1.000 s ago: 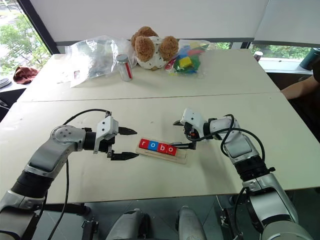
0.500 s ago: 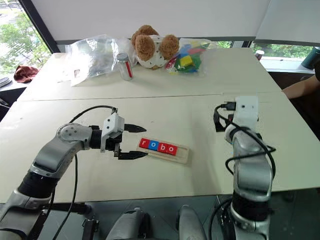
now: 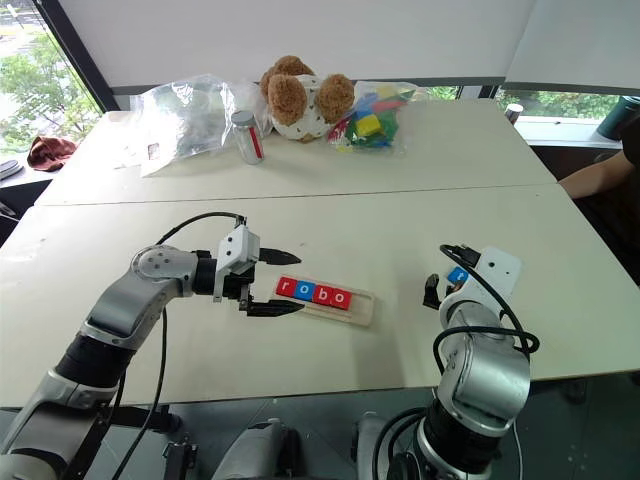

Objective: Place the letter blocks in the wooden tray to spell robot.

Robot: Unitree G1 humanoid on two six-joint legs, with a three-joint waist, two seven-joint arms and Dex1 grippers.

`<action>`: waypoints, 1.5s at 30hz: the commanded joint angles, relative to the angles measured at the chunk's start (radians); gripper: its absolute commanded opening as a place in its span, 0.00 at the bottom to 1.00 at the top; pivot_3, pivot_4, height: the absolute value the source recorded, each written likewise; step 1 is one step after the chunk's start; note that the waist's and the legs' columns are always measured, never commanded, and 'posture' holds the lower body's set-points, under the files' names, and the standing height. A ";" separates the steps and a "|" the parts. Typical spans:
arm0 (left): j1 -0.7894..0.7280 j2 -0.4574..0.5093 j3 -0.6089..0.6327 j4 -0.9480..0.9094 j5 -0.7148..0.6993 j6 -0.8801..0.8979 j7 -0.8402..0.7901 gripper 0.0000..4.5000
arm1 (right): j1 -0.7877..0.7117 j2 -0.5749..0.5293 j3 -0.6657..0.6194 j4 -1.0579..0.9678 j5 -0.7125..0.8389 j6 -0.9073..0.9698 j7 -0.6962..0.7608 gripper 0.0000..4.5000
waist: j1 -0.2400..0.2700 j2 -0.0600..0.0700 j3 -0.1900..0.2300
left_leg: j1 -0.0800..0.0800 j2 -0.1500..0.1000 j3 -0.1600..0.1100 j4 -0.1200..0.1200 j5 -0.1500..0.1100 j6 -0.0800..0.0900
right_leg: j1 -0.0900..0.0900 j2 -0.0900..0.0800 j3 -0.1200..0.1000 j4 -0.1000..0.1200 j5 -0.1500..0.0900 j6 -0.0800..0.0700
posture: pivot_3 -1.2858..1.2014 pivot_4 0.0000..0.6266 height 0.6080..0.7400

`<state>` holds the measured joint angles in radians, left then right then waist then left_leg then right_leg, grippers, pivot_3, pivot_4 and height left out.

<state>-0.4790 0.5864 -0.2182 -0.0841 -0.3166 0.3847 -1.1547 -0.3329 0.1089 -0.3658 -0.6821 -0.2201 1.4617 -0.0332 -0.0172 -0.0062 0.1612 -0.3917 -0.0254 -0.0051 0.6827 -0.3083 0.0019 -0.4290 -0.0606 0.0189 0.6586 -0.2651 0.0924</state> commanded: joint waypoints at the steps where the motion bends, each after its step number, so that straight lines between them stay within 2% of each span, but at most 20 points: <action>1: 0.008 0.012 0.024 -0.046 -0.008 0.001 0.011 1.00 | -0.031 0.012 -0.028 0.066 0.023 -0.069 -0.021 0.98 | 0.001 0.000 0.000 | 0.000 0.000 0.000 0.000 0.000 0.000 | 0.000 0.000 0.000 0.000 0.000 0.000 | 0.52 0.24 1.00; 6: 0.029 0.022 0.032 -0.065 -0.009 0.006 0.030 1.00 | -0.047 -0.010 -0.060 0.236 0.046 -0.208 -0.055 0.98 | -0.002 0.000 0.000 | 0.001 0.000 0.000 0.000 0.000 0.000 | 0.001 0.000 0.000 0.000 0.000 0.000 | 0.52 0.24 1.00; 7: 0.032 0.023 0.032 -0.067 -0.010 0.006 0.032 1.00 | -0.050 -0.012 -0.064 0.254 0.051 -0.226 -0.061 0.87 | -0.002 0.000 0.000 | 0.001 0.000 0.000 0.000 0.000 0.000 | 0.001 0.000 0.000 0.000 0.000 0.000 | 0.52 0.24 1.00; 9: 0.038 0.027 0.032 -0.069 -0.009 0.004 0.035 1.00 | -0.056 -0.016 -0.071 0.280 0.064 -0.258 -0.070 0.70 | -0.002 -0.001 0.000 | 0.001 0.000 0.000 0.000 0.000 0.000 | 0.002 -0.001 0.000 0.000 0.000 0.000 | 0.52 0.24 1.00; 12: 0.044 0.030 0.033 -0.070 -0.008 0.001 0.040 1.00 | -0.049 -0.019 -0.071 0.280 0.069 -0.262 -0.083 0.34 | 0.001 -0.001 0.000 | 0.001 0.000 0.000 0.000 0.000 0.000 | 0.002 -0.001 0.000 0.000 0.000 0.000 | 0.52 0.24 1.00; 13: 0.044 0.031 0.033 -0.069 -0.008 0.000 0.041 1.00 | -0.044 -0.016 -0.069 0.272 0.071 -0.251 -0.085 0.25 | 0.001 -0.001 0.000 | 0.001 0.000 -0.001 0.000 0.000 0.000 | 0.002 -0.001 0.000 0.000 0.000 0.000 | 0.52 0.24 1.00; 16: 0.039 0.029 0.030 -0.064 -0.006 -0.003 0.044 1.00 | -0.018 -0.045 -0.021 0.237 0.074 -0.237 -0.069 0.26 | 0.002 -0.001 0.000 | 0.001 0.000 -0.001 0.000 0.000 0.000 | 0.002 -0.002 0.000 0.000 0.000 0.000 | 0.52 0.24 1.00; 20: 0.026 0.032 0.027 -0.045 -0.002 -0.015 0.037 1.00 | -0.004 -0.170 0.120 0.206 0.113 -0.296 0.045 0.26 | 0.001 0.000 0.000 | 0.001 0.000 -0.001 0.000 0.000 0.000 | 0.002 -0.001 0.000 -0.001 0.000 0.000 | 0.52 0.24 1.00; 24: 0.008 0.029 0.022 -0.020 0.008 -0.029 0.029 1.00 | -0.015 -0.209 0.179 0.209 0.144 -0.278 0.084 0.26 | -0.003 0.000 0.000 | 0.001 0.001 -0.001 0.000 0.000 0.000 | 0.002 0.000 0.000 -0.002 0.000 0.000 | 0.52 0.24 1.00; 31: 0.005 0.026 0.021 -0.015 0.011 -0.034 0.030 1.00 | -0.037 -0.159 0.223 0.276 0.156 -0.296 0.047 0.26 | 0.000 0.000 0.000 | 0.001 0.001 -0.001 -0.001 0.000 0.000 | 0.002 0.000 0.000 -0.003 0.000 0.000 | 0.52 0.24 1.00; 36: 0.014 0.039 0.030 -0.028 0.008 -0.026 0.032 1.00 | -0.042 -0.168 0.243 0.269 0.148 -0.258 0.024 0.80 | 0.003 0.000 0.000 | 0.000 0.001 -0.001 -0.001 0.000 0.001 | 0.002 -0.001 0.000 -0.004 0.000 0.000 | 0.52 0.24 1.00; 37: 0.014 0.041 0.032 -0.027 0.008 -0.026 0.032 1.00 | -0.047 -0.171 0.239 0.266 0.149 -0.247 0.021 0.93 | 0.002 0.000 0.000 | 0.000 0.001 -0.001 -0.001 0.000 0.001 | 0.002 -0.001 0.000 -0.004 0.000 0.000 | 0.52 0.24 1.00; 38: 0.015 0.043 0.034 -0.028 0.008 -0.026 0.033 1.00 | -0.052 -0.181 0.233 0.253 0.152 -0.232 0.025 0.99 | 0.002 0.000 0.000 | 0.000 0.001 -0.001 -0.001 0.000 0.001 | 0.002 -0.001 0.000 -0.004 0.000 0.000 | 0.52 0.24 1.00; 41: 0.012 0.054 0.042 -0.024 0.004 -0.026 0.033 1.00 | -0.067 -0.241 0.226 0.202 0.167 -0.209 0.059 0.99 | 0.002 0.000 0.000 | 0.000 0.001 -0.001 -0.001 0.000 0.001 | 0.002 -0.001 0.000 -0.004 0.000 0.000 | 0.52 0.24 1.00; 44: 0.003 0.074 0.063 -0.013 -0.012 -0.024 0.016 1.00 | -0.086 -0.395 0.231 0.192 0.249 -0.313 0.230 0.99 | 0.003 0.000 0.000 | -0.001 0.001 -0.001 -0.001 -0.001 0.001 | 0.002 -0.001 -0.001 -0.005 0.000 0.000 | 0.52 0.24 1.00; 45: -0.001 0.083 0.071 -0.005 -0.018 -0.024 0.007 1.00 | -0.084 -0.485 0.246 0.221 0.292 -0.410 0.359 0.99 | 0.002 0.000 0.001 | -0.001 0.001 0.000 -0.001 -0.001 0.001 | 0.002 -0.001 -0.001 -0.006 0.000 0.000 | 0.52 0.24 1.00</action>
<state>-0.4665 0.6527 -0.1945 -0.0795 -0.3098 0.3657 -1.1343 -0.3912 -0.3020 -0.1230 -0.4342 0.0114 1.1671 0.1854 -0.0156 -0.0061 0.1618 -0.3925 -0.0247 -0.0052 0.6817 -0.3092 0.0035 -0.4267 -0.0612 0.0177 0.6522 -0.2650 0.0925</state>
